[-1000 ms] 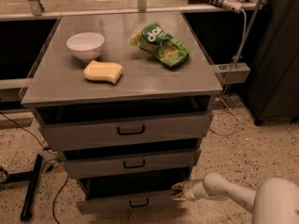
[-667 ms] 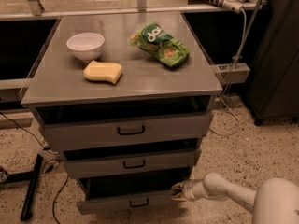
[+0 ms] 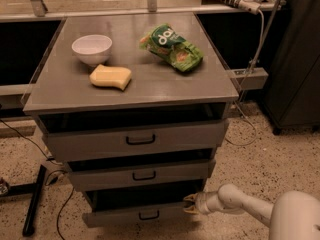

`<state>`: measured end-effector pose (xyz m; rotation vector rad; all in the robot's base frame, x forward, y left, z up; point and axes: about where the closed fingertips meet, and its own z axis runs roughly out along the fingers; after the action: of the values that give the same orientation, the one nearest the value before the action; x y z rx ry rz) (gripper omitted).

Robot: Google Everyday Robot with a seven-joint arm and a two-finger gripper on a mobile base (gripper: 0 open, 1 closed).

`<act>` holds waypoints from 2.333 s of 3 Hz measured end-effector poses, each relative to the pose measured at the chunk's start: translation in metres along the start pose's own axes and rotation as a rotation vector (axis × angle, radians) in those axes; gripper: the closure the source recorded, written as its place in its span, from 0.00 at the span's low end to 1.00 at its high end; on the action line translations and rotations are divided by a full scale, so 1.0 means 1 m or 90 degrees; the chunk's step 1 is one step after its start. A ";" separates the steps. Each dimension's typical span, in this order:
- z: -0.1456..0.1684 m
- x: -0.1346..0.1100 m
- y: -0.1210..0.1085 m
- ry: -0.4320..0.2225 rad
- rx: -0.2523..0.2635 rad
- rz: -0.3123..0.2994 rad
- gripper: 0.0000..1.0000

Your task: Open bottom drawer

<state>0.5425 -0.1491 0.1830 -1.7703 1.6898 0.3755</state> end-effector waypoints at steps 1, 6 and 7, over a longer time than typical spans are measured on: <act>0.000 0.006 0.006 -0.005 -0.007 0.012 0.37; -0.011 0.003 0.025 -0.015 -0.009 0.020 1.00; -0.015 0.003 0.041 -0.016 -0.006 0.023 1.00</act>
Offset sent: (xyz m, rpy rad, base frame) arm -0.1229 -0.0896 -0.0976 0.1687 0.2865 -0.1160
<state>0.4998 -0.1592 0.1821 -1.7366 1.7070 0.4195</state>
